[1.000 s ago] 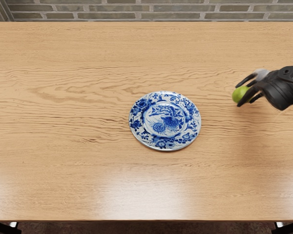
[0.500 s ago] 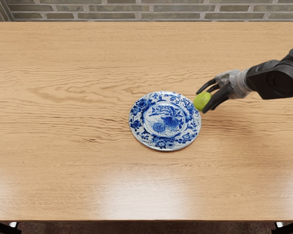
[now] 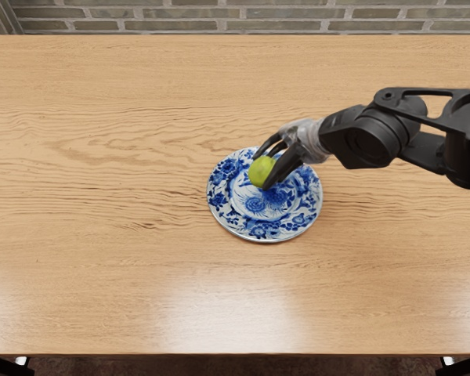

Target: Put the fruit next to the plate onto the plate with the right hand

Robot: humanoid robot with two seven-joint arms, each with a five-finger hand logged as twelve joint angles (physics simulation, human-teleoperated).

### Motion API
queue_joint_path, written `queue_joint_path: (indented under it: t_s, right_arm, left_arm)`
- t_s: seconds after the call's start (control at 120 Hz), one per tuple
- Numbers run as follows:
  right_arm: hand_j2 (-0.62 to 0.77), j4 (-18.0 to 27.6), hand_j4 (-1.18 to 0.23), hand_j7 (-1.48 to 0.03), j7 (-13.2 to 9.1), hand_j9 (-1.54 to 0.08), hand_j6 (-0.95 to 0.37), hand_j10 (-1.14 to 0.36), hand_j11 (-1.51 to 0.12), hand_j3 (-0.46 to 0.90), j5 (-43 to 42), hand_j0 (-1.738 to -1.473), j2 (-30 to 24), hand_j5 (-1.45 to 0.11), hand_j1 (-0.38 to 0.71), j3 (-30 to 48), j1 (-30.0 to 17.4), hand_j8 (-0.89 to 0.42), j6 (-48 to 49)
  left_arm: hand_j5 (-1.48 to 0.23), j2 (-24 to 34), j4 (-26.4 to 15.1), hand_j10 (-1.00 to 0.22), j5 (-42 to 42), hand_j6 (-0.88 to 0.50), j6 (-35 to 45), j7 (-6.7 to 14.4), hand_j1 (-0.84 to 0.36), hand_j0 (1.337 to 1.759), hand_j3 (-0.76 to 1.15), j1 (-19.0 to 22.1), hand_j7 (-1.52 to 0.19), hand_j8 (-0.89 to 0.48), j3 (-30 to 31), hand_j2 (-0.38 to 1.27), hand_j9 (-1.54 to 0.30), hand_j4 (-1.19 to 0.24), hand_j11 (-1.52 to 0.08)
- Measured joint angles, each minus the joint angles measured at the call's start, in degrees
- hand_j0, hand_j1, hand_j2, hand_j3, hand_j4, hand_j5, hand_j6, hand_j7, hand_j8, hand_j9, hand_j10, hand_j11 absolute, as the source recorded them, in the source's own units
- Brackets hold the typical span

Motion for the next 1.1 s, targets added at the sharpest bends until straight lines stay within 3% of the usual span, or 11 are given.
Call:
queue_joint_path:
  t_s: [0.083, 0.242, 0.417, 0.55, 0.792, 0.908, 1.1]
  right_arm:
    - [0.3, -0.02, -0.67, -0.88, 0.01, -0.92, -0.39, -0.65, -0.92, 0.0, -0.11, -1.658, 0.35, -0.93, 0.29, 0.01, 0.0, -0.38, -0.34]
    - [0.13, -0.04, -0.34, -0.45, 0.03, -0.47, -0.22, -0.34, -0.47, 0.0, -0.17, -1.658, 0.45, -0.47, -0.01, 0.04, 0.08, -0.21, -0.65]
    - [0.05, 0.89, -0.17, -0.22, 0.03, -0.23, -0.12, -0.17, -0.23, 0.0, -0.18, -1.658, -1.1, -0.23, -0.18, 1.77, 0.35, -0.11, -0.31]
    - [0.02, 4.67, -0.11, -0.14, 0.03, -0.15, -0.08, -0.11, -0.15, 0.0, 3.06, -1.658, -9.17, -0.15, -0.23, 8.47, -1.07, -0.08, 6.84]
    - [0.0, 7.37, -0.07, -0.09, 0.23, -0.09, -0.06, -0.07, -0.09, 0.0, 21.72, -1.658, -30.05, -0.09, -0.27, 12.6, -6.83, -0.06, 36.95]
    - [0.0, 6.28, -0.06, -0.08, 1.26, -0.08, -0.05, -0.06, -0.08, 0.0, 26.06, -1.658, -36.64, -0.08, -0.28, 12.85, -10.12, -0.05, 41.62]
    - [-0.01, 4.47, -0.05, -0.06, 2.6, -0.06, -0.04, -0.05, -0.06, 0.0, 29.18, -1.658, -41.92, -0.06, -0.29, 12.93, -13.36, -0.04, 43.54]
  left_arm:
    - [-0.32, 0.0, 0.0, -0.24, 0.0, -0.24, 0.0, 0.0, 0.06, 1.658, 0.0, 0.0, -0.32, -0.24, -0.01, 0.05, -0.32, -0.24, -0.32]
    - [-0.32, 0.0, 0.0, -0.24, 0.0, -0.24, 0.0, 0.0, 0.06, 1.658, 0.0, 0.0, -0.32, -0.24, -0.01, 0.05, -0.32, -0.24, -0.32]
    - [-0.32, 0.0, 0.0, -0.24, 0.0, -0.24, 0.0, 0.0, 0.06, 1.658, 0.0, 0.0, -0.32, -0.24, 0.0, 0.05, -0.32, -0.24, -0.32]
    - [-0.32, 0.0, 0.0, -0.24, 0.0, -0.24, 0.0, 0.0, 0.06, 1.658, 0.0, 0.0, -0.32, -0.24, 0.0, 0.05, -0.32, -0.24, -0.32]
    - [-0.32, 0.0, 0.0, -0.24, 0.0, -0.24, 0.0, 0.0, 0.06, 1.658, 0.0, 0.0, -0.32, -0.24, 0.01, 0.05, -0.32, -0.24, -0.32]
    - [-0.32, 0.0, 0.0, -0.24, 0.0, -0.24, 0.0, 0.0, 0.06, 1.658, 0.0, 0.0, -0.32, -0.24, 0.01, 0.05, -0.32, -0.24, -0.32]
    - [-0.32, 0.0, -0.02, -0.24, 0.0, -0.24, 0.0, 0.0, 0.06, 1.658, 0.0, -0.1, -0.32, -0.24, -0.02, 0.05, -0.32, -0.24, -0.32]
